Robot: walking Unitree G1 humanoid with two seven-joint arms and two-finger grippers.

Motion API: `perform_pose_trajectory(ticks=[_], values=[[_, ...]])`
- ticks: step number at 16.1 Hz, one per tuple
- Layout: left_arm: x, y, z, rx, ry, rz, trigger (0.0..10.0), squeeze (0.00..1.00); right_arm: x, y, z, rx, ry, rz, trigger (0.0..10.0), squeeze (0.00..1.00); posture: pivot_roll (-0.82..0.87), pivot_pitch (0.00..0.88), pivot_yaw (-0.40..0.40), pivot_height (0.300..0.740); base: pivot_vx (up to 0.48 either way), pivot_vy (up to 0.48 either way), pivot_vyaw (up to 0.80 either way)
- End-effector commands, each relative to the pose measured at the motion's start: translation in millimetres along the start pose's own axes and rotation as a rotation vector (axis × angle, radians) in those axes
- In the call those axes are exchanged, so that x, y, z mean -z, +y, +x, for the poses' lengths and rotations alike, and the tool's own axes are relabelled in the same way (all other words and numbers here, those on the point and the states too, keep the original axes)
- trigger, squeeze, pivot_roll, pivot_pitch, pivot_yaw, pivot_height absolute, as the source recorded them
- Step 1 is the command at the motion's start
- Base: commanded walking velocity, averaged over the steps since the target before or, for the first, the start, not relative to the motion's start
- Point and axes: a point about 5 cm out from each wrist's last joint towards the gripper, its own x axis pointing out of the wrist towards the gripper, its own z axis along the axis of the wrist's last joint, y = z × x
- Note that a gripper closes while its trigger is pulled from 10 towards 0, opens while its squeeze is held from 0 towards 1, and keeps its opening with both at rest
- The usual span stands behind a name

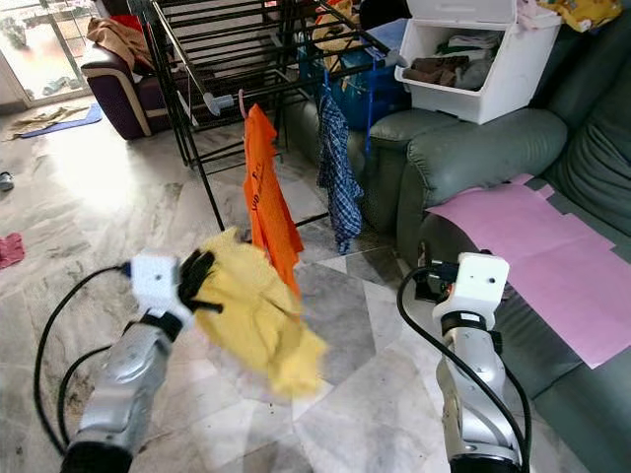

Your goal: Hang hanger

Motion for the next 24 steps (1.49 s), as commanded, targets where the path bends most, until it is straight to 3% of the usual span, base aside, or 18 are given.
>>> perform_pose_trajectory(ticks=[1, 8, 19, 24], values=[[-15, -1.5, 4.2, 0.023, -0.074, 0.004, 10.0, 0.0, -6, 5.3, 0.9, -0.018, -0.014, 0.007, 10.0, 0.0, -0.04, 0.0, 0.009, 0.74, 0.0, 0.0, 0.0], [-28, -20.3, 15.4, 0.091, -0.115, -0.064, 10.0, 0.0, -9, 4.4, 4.6, -0.021, -0.022, -0.002, 10.0, 0.0, -0.04, 0.0, 0.007, 0.74, 0.0, 0.0, 0.0], [-30, -24.5, 20.5, 0.124, -0.11, -0.095, 10.0, 0.0, -8, 5.9, 5.4, -0.02, -0.023, -0.01, 10.0, 0.0, -0.04, 0.0, 0.028, 0.74, 0.293, 0.0, 0.0], [-29, -27.1, 21.6, 0.139, -0.102, -0.102, 10.0, 0.0, -8, 6.5, 6.2, -0.019, -0.024, -0.009, 10.0, 0.0, -0.04, 0.0, 0.033, 0.74, 0.321, 0.283, 0.0]])
